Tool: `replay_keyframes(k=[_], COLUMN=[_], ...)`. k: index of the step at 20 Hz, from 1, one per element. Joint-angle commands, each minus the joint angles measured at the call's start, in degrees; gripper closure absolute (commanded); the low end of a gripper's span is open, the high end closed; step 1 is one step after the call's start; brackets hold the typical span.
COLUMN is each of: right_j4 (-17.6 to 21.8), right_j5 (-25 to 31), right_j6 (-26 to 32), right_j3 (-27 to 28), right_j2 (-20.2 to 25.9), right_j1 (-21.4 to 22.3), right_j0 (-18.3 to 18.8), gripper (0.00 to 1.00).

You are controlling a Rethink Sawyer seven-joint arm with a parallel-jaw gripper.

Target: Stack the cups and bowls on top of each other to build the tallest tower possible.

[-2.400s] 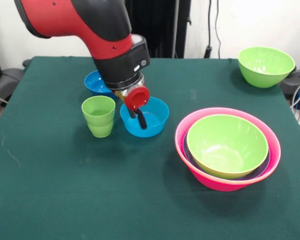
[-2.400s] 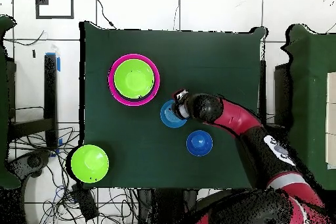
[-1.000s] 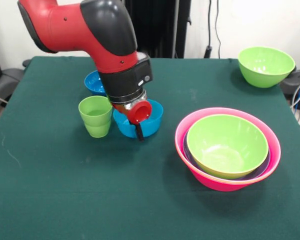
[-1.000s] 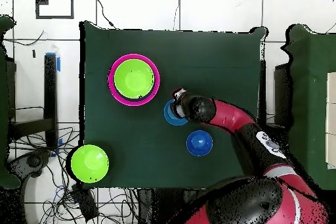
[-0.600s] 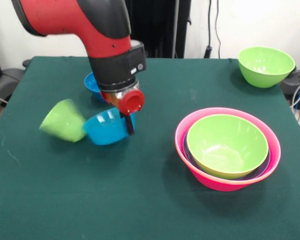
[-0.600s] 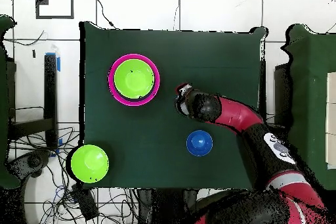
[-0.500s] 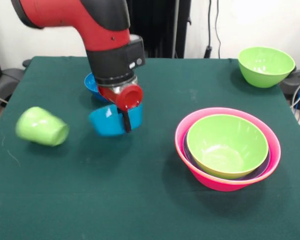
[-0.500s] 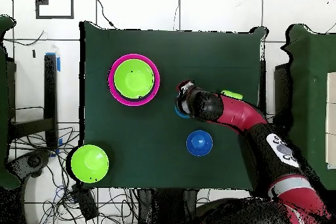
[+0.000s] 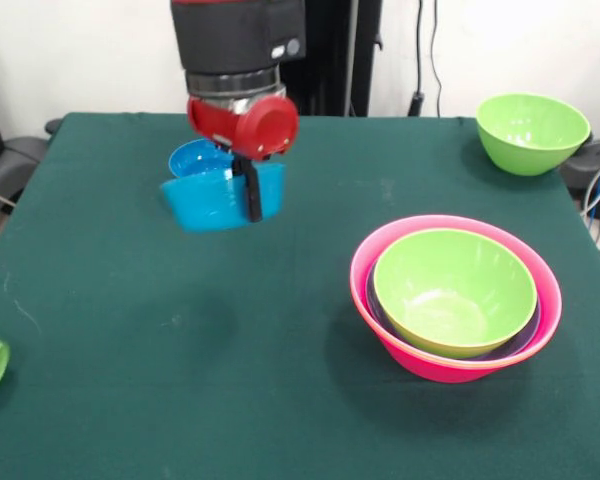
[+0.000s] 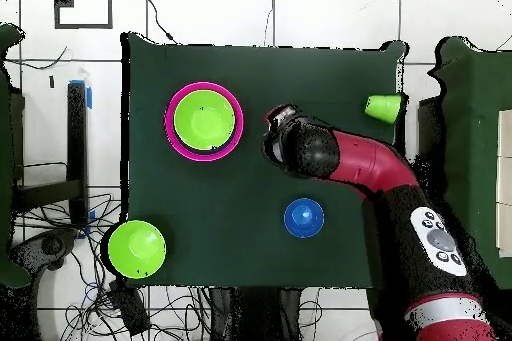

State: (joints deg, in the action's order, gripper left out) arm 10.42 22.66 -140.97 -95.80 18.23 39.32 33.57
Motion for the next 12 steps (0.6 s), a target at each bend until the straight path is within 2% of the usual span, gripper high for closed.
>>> replay_keyframes(k=[1, 12], right_j4=[-3.70, -10.19], right_j5=[3.51, -2.00], right_j6=[-6.18, -9.04], right_j3=[-4.24, -4.02], right_j2=[-0.04, 0.80], right_j1=[0.78, -2.64], right_j0=[-4.04, -6.87], gripper=[1.00, 1.00])
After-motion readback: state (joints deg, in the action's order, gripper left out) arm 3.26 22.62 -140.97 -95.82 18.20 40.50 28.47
